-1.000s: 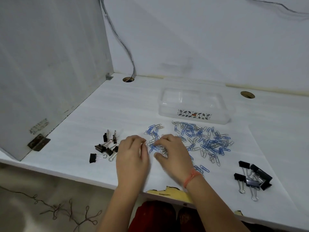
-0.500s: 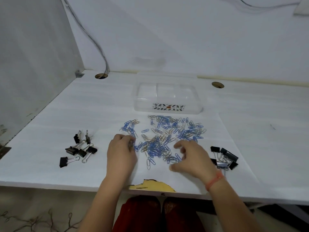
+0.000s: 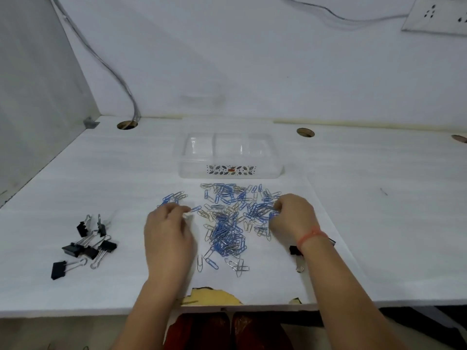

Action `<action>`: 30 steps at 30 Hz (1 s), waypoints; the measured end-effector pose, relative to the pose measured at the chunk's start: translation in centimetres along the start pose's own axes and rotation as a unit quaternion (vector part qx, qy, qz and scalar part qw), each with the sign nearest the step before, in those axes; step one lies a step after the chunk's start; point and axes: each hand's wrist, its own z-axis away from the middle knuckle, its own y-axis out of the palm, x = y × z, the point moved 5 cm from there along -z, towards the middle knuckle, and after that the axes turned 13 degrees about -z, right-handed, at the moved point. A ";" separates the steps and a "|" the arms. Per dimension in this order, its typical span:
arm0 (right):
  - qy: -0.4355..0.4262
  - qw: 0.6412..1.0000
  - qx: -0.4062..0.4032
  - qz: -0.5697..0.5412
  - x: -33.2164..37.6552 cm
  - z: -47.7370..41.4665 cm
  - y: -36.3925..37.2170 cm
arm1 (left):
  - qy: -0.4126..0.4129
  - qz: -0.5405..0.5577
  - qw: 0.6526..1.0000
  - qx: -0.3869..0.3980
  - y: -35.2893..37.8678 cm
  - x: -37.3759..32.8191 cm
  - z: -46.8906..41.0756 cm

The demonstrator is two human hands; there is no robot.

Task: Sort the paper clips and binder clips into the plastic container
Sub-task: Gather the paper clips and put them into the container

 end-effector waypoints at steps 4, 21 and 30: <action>-0.035 0.996 0.061 -0.051 2.4 1.0 2.9 | -0.088 -0.035 0.995 0.012 0.9 1.7 -1.1; -0.049 0.998 0.015 -0.021 1.3 -0.8 3.3 | 0.104 0.063 0.984 0.126 3.2 -1.1 -1.3; 0.032 0.996 -0.082 -0.025 0.3 -4.5 2.0 | 0.083 0.055 0.990 0.098 3.9 -2.4 -5.5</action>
